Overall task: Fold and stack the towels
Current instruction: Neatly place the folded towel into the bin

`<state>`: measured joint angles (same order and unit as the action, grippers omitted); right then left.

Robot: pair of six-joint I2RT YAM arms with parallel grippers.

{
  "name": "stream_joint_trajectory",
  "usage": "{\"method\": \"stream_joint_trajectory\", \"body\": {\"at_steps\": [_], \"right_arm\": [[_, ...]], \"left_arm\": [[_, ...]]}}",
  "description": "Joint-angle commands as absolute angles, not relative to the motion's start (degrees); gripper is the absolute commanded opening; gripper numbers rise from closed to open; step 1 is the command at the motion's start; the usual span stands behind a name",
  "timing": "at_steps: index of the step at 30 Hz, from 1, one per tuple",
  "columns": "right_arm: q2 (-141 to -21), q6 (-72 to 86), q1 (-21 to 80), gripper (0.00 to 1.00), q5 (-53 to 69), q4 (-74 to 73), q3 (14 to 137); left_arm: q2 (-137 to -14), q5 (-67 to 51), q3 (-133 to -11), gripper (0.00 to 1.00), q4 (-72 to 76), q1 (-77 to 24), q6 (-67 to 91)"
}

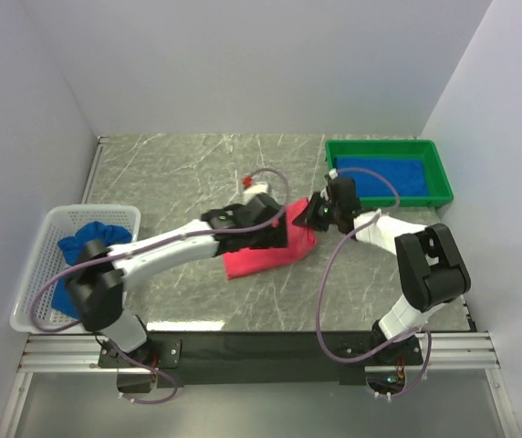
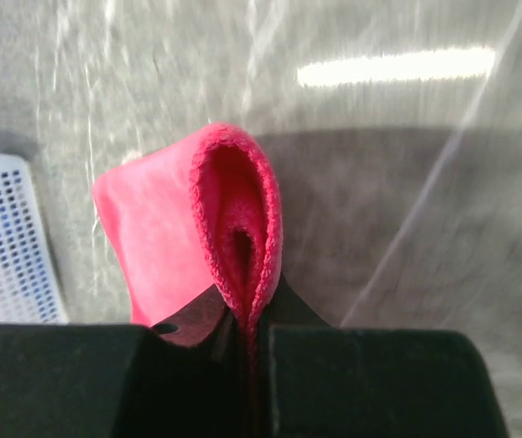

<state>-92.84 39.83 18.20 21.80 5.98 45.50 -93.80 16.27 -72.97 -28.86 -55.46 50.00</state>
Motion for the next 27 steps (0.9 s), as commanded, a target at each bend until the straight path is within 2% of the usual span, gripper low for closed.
{"method": "stream_joint_trajectory", "body": {"at_steps": [1, 8, 14, 20, 27], "right_arm": [[-94.47, 28.05, 16.44, 0.00, 19.60, -4.47, 54.65], [-100.28, 14.79, 13.71, 0.00, 14.77, -22.29, 78.17], [-107.31, 7.57, 10.11, 0.00, 10.29, -32.42, 95.33], [-112.41, 1.76, 5.19, 0.00, 7.12, -39.46, 107.82], [-115.22, -2.63, -1.22, 0.00, 8.52, -37.62, 112.14]], "left_arm": [[-85.62, 13.45, -68.21, 0.91, -27.77, -51.25, 46.51], [-69.55, 10.02, -62.49, 0.94, -31.11, -33.09, 36.31], [-66.44, 5.81, -56.96, 0.98, -26.29, -21.20, 28.92], [-69.77, 3.78, -54.14, 0.99, -23.55, -16.36, 25.93], [-72.33, 6.68, -53.79, 0.99, -23.20, -13.89, 25.14]]}}
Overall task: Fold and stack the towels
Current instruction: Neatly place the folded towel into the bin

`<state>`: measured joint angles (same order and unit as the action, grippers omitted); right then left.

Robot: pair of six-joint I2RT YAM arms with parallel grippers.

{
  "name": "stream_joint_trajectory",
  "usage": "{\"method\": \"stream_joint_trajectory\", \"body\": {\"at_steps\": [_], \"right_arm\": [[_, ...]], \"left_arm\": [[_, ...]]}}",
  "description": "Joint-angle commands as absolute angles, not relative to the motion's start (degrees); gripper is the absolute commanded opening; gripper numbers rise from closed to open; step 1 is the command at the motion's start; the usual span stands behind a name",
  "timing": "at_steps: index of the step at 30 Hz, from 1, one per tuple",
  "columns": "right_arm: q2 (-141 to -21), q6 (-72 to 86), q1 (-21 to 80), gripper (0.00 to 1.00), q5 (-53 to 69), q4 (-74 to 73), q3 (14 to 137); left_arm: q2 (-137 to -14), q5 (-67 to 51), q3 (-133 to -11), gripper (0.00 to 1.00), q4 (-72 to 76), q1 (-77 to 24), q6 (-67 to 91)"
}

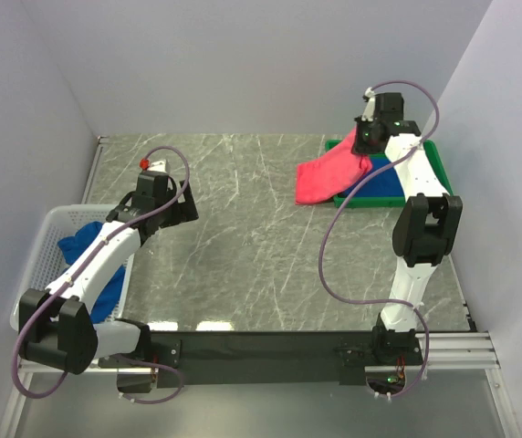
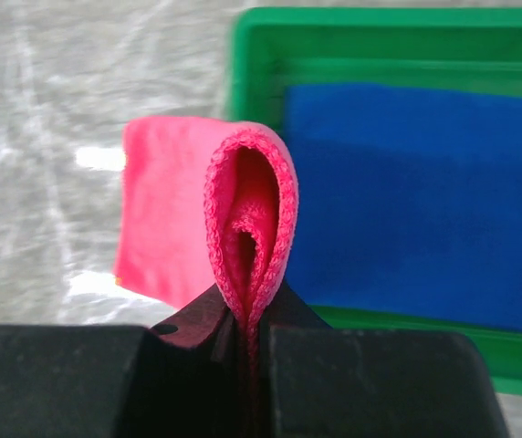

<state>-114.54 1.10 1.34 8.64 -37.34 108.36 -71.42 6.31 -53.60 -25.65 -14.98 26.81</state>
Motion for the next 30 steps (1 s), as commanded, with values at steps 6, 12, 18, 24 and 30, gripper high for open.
{"method": "stream_joint_trajectory", "body": {"at_steps": [6, 12, 18, 24, 30], "right_arm": [[-118.65, -6.32, -5.09, 0.00, 9.93, -36.48, 114.96], [-123.13, -9.14, -7.91, 0.00, 11.16, -36.74, 119.53], [-125.32, -12.92, -8.79, 0.00, 8.88, -36.38, 122.43], [-125.86, -14.50, -10.19, 0.00, 6.07, -35.51, 123.40], [-126.56, -15.38, -10.55, 0.00, 4.31, -35.16, 124.01]], "left_arm": [[-74.62, 7.03, -53.70, 1.00, -22.94, -12.48, 24.96], [-77.17, 6.24, -53.70, 0.99, -22.77, -11.95, 24.96], [-78.84, 7.03, -53.79, 0.99, -22.85, -11.87, 24.87], [-79.89, 6.59, -53.53, 0.99, -22.41, -11.87, 24.87], [-80.77, 6.42, -53.70, 0.99, -22.50, -11.87, 24.79]]}}
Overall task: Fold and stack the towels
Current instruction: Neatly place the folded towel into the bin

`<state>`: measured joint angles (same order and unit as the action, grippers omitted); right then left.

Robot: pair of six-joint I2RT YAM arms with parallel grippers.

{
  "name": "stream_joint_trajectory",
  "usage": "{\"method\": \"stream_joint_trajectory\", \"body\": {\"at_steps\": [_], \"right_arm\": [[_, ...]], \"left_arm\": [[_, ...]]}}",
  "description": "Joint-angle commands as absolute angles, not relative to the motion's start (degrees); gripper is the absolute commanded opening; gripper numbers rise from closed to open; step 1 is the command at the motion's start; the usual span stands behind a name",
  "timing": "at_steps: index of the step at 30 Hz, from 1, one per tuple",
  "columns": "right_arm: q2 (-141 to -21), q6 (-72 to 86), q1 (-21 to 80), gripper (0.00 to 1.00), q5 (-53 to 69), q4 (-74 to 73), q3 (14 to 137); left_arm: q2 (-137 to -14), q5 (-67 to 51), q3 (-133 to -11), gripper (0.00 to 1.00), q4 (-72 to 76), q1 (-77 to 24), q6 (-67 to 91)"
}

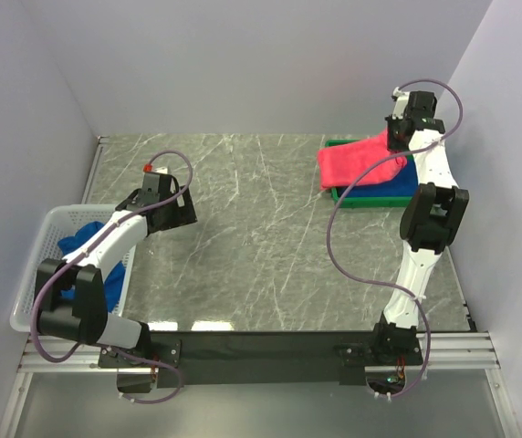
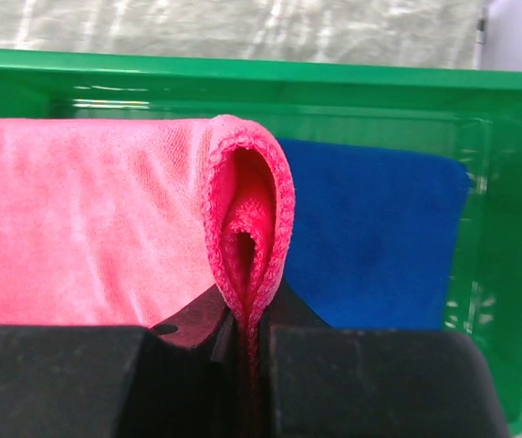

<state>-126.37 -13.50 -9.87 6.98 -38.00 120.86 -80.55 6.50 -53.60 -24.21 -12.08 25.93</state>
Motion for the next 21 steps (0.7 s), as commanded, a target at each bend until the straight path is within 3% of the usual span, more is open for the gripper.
{"method": "stream_joint_trajectory", "body": {"at_steps": [1, 21], "right_arm": [[-126.65, -15.90, -10.72, 0.00, 4.22, -35.07, 123.93], [-125.95, -16.09, -10.63, 0.00, 2.90, -33.49, 123.40]], "left_arm": [[-80.77, 6.42, -53.70, 1.00, -22.50, -11.87, 24.79], [-82.00, 5.54, -53.79, 0.99, -22.59, -11.87, 24.70]]}}
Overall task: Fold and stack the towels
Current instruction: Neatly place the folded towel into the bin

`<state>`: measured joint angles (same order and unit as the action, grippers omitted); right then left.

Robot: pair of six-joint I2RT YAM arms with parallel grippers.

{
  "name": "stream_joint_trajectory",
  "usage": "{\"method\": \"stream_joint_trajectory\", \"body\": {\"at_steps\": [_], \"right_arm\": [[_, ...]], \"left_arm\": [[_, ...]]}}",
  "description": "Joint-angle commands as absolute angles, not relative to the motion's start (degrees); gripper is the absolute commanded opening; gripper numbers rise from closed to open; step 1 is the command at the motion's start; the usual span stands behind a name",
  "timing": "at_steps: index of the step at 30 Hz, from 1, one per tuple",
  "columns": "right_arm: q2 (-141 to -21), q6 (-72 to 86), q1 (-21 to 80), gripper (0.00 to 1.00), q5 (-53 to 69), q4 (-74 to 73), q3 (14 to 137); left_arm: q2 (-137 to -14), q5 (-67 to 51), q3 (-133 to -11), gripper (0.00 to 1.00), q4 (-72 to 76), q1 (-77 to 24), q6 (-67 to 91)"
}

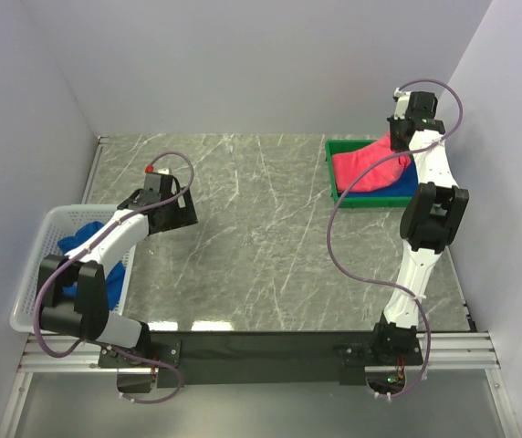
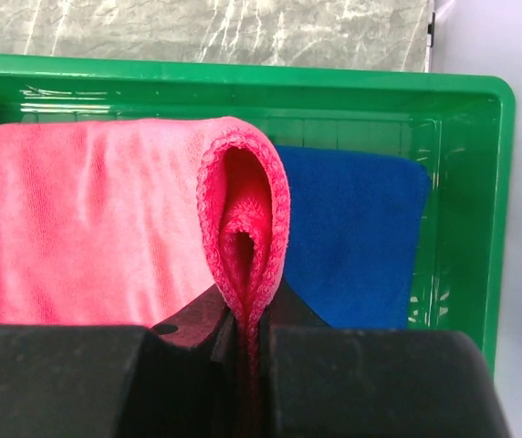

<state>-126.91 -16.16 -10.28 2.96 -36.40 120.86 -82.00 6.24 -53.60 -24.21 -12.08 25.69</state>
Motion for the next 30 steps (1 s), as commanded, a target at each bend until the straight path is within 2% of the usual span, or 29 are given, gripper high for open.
{"method": "stream_joint_trajectory", "body": {"at_steps": [1, 21, 30], "right_arm": [[-125.95, -16.17, -10.63, 0.00, 2.81, -33.14, 123.05], [-120.15, -12.13, -10.55, 0.00, 12.04, -31.56, 119.45], [-117.42, -11.34, -10.55, 0.00, 11.52, -31.46, 118.92]], "left_arm": [[-82.00, 5.62, -53.79, 0.99, -22.59, -11.87, 24.78], [-81.91, 5.19, -54.05, 0.99, -22.76, -11.78, 24.70], [-82.00, 4.83, -54.05, 0.99, -22.76, -11.87, 24.61]]}}
